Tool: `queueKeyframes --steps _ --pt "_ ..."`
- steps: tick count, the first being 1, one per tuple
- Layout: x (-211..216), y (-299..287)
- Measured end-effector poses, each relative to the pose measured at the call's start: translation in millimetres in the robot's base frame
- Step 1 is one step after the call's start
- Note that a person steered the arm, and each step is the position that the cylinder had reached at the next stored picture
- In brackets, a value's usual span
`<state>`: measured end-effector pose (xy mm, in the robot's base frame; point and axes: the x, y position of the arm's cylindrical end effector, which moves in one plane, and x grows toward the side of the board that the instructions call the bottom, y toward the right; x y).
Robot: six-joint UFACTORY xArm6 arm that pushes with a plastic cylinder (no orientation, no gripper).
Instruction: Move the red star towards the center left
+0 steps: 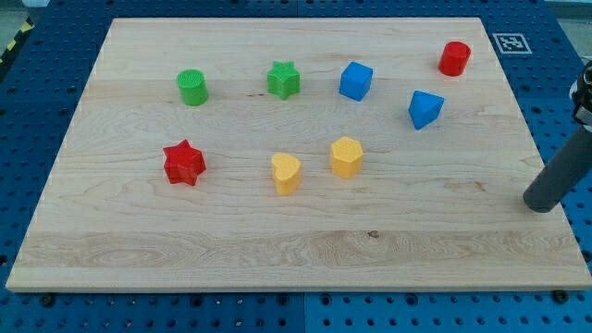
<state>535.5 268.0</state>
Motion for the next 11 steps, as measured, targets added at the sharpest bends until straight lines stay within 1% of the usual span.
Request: queueKeyframes --steps 5,6,7,8,9,10,11 --pt "4 1" --pt "-2 8" --pt "48 -17" --pt "82 -50" --pt "75 -109" --pt "54 -149" --pt "54 -185"
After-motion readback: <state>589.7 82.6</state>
